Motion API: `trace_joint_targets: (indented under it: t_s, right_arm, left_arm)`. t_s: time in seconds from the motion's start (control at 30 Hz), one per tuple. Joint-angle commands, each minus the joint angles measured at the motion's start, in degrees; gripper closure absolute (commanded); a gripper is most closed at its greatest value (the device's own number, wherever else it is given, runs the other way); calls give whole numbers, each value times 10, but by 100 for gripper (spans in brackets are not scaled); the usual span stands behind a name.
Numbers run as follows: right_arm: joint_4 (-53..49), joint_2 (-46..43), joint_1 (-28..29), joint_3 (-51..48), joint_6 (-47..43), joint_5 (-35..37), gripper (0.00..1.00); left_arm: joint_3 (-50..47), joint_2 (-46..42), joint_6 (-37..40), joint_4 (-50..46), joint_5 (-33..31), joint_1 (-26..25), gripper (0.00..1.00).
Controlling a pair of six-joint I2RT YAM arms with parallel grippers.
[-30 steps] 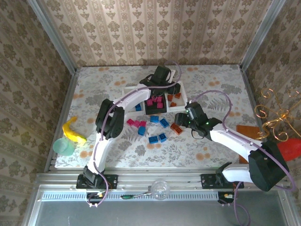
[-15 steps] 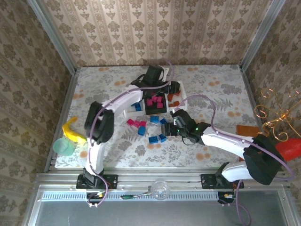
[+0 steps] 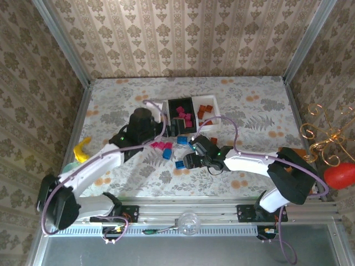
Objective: Sort the legos into containers by color
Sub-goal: Pick up the lego from the bottom-center of the table.
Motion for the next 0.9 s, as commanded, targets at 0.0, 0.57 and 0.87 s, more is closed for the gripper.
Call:
trace_joint_targets:
  t_s: [0.0, 0.57, 0.87]
  right_arm:
    - [3, 19, 5, 3, 3, 13, 30]
    - [-40, -37, 5, 80, -52, 16, 73]
    - [-32, 102, 0, 293, -80, -12, 74]
  left_arm:
    - [-53, -73, -10, -27, -50, 4, 0]
    - [-227, -337, -46, -233, -149, 4, 0]
    - [-260, -411, -65, -269, -150, 4, 0]
